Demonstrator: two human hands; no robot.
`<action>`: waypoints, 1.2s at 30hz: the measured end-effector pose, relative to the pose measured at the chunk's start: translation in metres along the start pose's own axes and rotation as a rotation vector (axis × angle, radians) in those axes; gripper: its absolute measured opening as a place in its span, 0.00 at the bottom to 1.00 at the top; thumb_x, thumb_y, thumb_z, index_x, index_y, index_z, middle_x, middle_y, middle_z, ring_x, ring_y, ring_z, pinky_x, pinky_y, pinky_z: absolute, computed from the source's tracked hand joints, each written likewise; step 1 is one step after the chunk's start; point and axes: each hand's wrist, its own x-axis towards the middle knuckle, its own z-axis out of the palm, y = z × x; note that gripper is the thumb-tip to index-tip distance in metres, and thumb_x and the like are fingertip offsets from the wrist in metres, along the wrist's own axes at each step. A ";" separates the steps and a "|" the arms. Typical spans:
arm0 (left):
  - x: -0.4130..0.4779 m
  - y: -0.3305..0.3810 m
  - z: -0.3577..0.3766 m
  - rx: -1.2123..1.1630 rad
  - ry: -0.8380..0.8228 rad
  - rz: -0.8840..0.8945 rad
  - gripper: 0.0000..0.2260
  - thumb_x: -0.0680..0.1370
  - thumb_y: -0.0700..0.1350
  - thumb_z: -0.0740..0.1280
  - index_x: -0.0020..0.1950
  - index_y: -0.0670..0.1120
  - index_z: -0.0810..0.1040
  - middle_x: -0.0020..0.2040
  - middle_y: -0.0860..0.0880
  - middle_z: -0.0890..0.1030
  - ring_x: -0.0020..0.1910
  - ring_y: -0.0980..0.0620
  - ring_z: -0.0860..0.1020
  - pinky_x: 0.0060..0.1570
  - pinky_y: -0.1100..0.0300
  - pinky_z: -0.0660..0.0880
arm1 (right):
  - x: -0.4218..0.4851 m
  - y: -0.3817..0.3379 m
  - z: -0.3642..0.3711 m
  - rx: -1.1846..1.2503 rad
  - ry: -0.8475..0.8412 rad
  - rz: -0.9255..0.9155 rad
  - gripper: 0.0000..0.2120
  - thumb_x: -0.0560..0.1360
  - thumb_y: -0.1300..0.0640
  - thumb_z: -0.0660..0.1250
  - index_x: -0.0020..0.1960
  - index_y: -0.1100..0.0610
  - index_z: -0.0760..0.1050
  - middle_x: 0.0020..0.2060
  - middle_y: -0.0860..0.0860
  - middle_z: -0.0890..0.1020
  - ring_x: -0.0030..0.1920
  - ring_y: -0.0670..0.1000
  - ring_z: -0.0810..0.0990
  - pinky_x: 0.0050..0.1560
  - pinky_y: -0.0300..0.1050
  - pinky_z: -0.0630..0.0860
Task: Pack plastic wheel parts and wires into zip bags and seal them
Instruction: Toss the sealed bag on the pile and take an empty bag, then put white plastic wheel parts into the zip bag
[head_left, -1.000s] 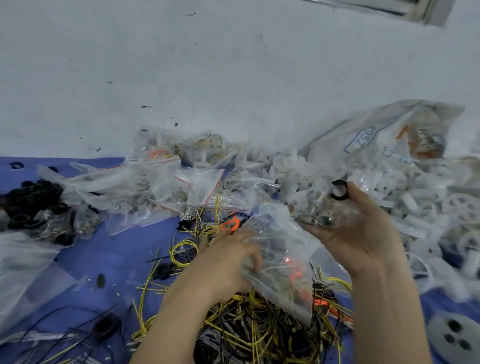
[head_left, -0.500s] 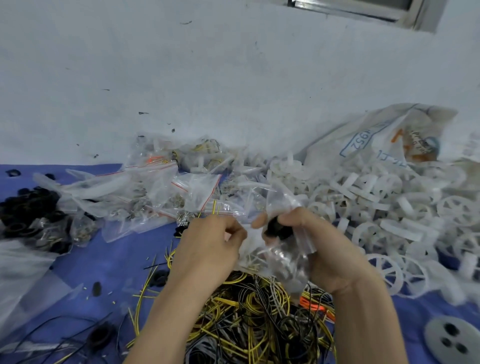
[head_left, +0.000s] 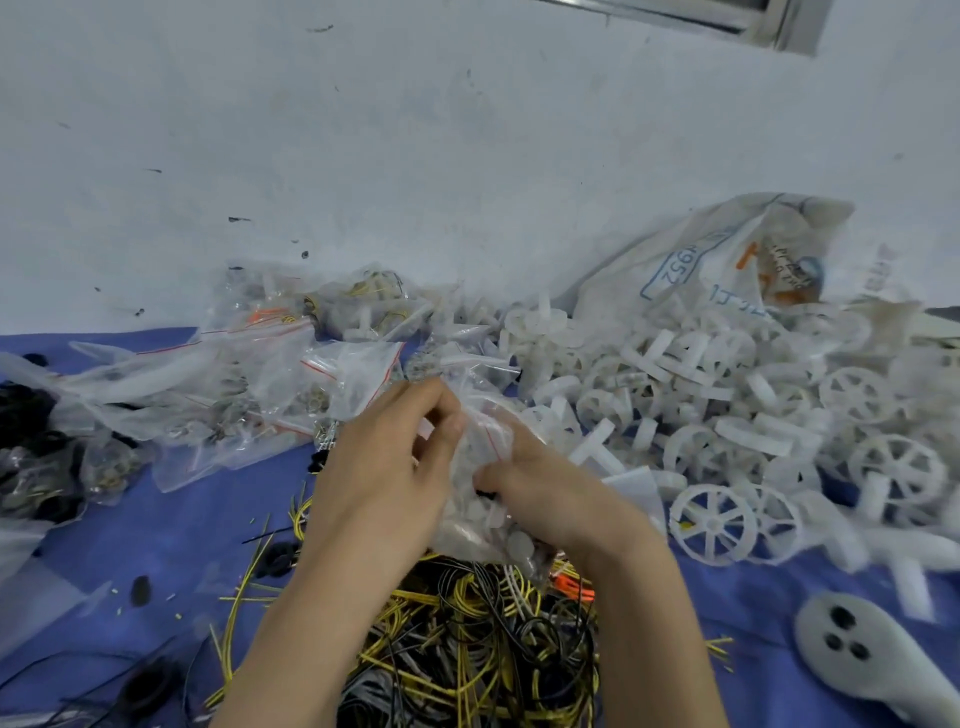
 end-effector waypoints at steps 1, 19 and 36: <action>0.000 0.002 -0.002 -0.053 -0.007 0.026 0.06 0.77 0.50 0.60 0.40 0.53 0.72 0.39 0.57 0.75 0.38 0.58 0.75 0.35 0.68 0.68 | 0.002 0.002 -0.002 -0.095 -0.039 -0.015 0.34 0.74 0.63 0.58 0.74 0.40 0.54 0.51 0.46 0.77 0.42 0.45 0.77 0.42 0.36 0.76; -0.006 0.025 0.005 -0.288 -0.175 0.111 0.08 0.76 0.54 0.58 0.41 0.52 0.70 0.29 0.50 0.76 0.25 0.57 0.73 0.29 0.61 0.70 | -0.029 -0.022 -0.011 0.068 0.188 -0.018 0.14 0.77 0.64 0.57 0.34 0.58 0.71 0.25 0.44 0.77 0.27 0.39 0.72 0.34 0.38 0.72; 0.000 0.010 0.003 -0.441 0.012 -0.147 0.07 0.81 0.43 0.58 0.44 0.47 0.71 0.24 0.48 0.74 0.19 0.52 0.70 0.19 0.63 0.68 | -0.029 0.110 -0.085 -0.206 0.845 0.490 0.36 0.73 0.72 0.50 0.71 0.39 0.63 0.76 0.46 0.56 0.70 0.59 0.59 0.66 0.51 0.59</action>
